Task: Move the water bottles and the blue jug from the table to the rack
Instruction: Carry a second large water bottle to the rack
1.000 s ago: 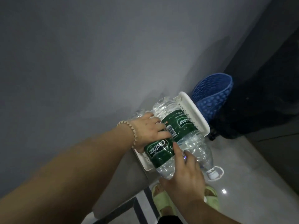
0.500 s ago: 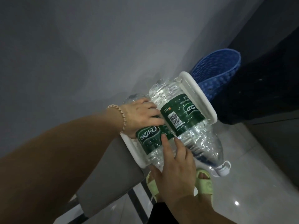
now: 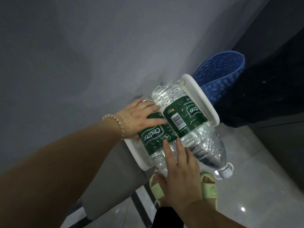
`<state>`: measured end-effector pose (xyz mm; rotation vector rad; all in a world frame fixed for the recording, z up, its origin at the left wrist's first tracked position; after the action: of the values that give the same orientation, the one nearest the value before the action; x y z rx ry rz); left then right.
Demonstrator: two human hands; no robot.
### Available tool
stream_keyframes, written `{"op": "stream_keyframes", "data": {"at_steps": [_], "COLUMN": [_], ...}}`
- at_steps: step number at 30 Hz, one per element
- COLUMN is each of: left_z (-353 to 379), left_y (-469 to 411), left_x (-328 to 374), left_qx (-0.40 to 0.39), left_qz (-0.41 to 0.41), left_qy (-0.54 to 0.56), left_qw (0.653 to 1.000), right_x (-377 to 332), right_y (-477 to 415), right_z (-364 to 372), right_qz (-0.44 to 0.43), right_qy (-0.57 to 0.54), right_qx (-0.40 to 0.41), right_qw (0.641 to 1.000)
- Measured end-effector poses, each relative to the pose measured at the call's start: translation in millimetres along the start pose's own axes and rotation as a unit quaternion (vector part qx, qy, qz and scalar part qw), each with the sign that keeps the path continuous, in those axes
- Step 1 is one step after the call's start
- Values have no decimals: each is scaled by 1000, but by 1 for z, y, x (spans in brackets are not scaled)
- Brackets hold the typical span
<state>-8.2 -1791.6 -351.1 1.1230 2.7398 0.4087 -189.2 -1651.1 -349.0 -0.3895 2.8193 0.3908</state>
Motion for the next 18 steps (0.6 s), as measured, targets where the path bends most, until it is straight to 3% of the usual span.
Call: {"op": "stream_keyframes", "data": {"at_steps": [5,12,15,18], "left_z": [2,-22,-40,-64], "left_y": [1,18,32,48], "left_x": [12,64,98,132], "left_qx": [-48,-93,-105,-111], "left_qz": [-56,-245,-284,-318], "left_qy": [10,63,109,133], "left_qw": [997,963,947,932], "right_x": [3,8,8,11], "right_y": [2,0,-1,6], "right_z": [-1,-30,-50,-80], "right_qz": [-2,-43,-55,-86], "right_qy": [2,-19,-2,29], "right_qx": [-45,-138,-148,-96], "right_qw": [999,989,988,991]}}
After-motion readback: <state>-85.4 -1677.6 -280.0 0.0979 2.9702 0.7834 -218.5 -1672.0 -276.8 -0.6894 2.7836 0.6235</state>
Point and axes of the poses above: each hand's wrist, its own y-axis away from the middle knuckle, its own z-axis out of the palm, x = y × z, the point moved 1 cm from there along -y, towards the middle knuckle, and after that the axes turned 7 degrees about -z, right-handed, at the moved point
